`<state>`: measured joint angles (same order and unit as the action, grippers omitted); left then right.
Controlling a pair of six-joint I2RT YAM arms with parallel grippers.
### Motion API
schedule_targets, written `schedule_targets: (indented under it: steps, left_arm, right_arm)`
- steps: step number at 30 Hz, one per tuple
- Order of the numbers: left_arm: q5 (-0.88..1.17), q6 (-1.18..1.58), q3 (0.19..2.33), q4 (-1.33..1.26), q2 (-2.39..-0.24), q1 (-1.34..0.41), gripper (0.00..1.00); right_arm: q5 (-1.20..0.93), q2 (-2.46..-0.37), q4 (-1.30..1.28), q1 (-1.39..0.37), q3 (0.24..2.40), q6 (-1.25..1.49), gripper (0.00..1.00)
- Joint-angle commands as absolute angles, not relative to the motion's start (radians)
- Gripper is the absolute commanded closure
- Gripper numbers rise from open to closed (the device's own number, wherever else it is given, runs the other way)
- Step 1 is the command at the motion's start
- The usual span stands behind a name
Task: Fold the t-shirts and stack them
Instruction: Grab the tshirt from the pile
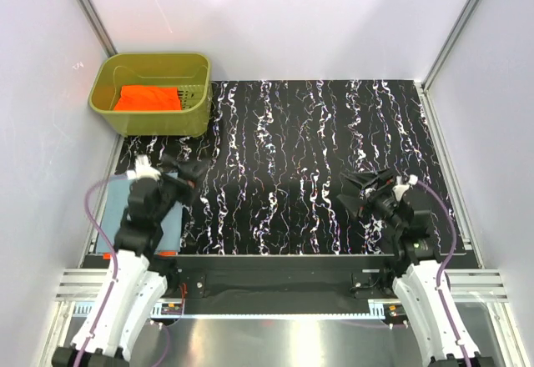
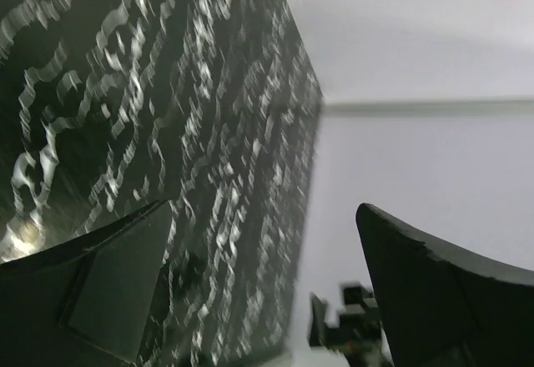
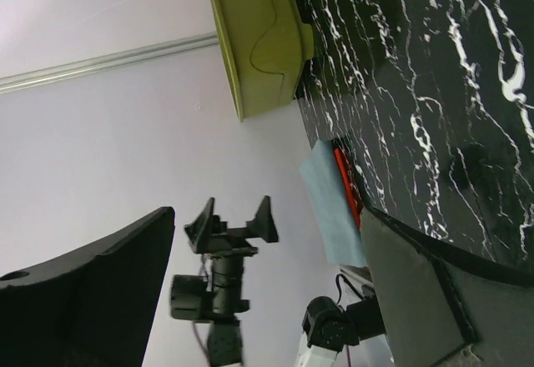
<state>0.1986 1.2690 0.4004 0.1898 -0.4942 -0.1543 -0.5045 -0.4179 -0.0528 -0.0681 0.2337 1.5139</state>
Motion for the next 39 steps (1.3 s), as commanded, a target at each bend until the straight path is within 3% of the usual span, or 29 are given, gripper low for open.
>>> schedule_targets:
  steps: [1, 4, 5, 9, 14, 18, 22, 27, 39]
  left_arm:
    - [-0.063, 1.051, 0.679, 0.319, -0.653, -0.150, 0.01]
    - [-0.033, 0.833, 0.886, 0.318, -0.844, -0.115, 0.01]
    - [0.000, 0.760, 0.946, 0.307, -0.900, -0.080, 0.01]
    - [0.026, 0.672, 1.216, 0.295, -1.232, -0.002, 0.01]
    - [0.067, 0.631, 1.661, 0.290, -1.587, 0.153, 0.01]
    - [-0.050, 0.618, 1.967, 0.290, -1.878, 0.193, 0.04]
    - [-0.193, 0.574, 2.084, 0.307, -2.038, 0.193, 0.13]
    - [-0.308, 0.489, 2.131, 0.328, -2.176, 0.189, 0.12]
    - [-0.316, 0.532, 2.197, 0.327, -2.411, 0.189, 0.11]
  right_arm:
    - [-0.463, -0.483, -0.086, -0.061, 0.383, 1.372, 0.00]
    - [-0.473, -0.598, -0.190, -0.058, 0.579, 1.173, 0.00]
    - [-0.448, -0.633, -0.330, -0.063, 0.642, 1.139, 0.00]
    - [-0.364, -0.770, -0.480, -0.090, 0.909, 0.942, 0.00]
    - [-0.278, -0.850, -0.546, -0.101, 0.965, 0.799, 0.00]
    - [-0.171, -0.905, -0.597, -0.103, 1.037, 0.681, 0.00]
    - [-0.111, -0.980, -0.609, -0.086, 1.066, 0.632, 0.00]
    - [-0.101, -1.081, -0.615, -0.029, 1.100, 0.611, 0.00]
    - [-0.100, -1.279, -0.614, 0.066, 1.170, 0.586, 0.00]
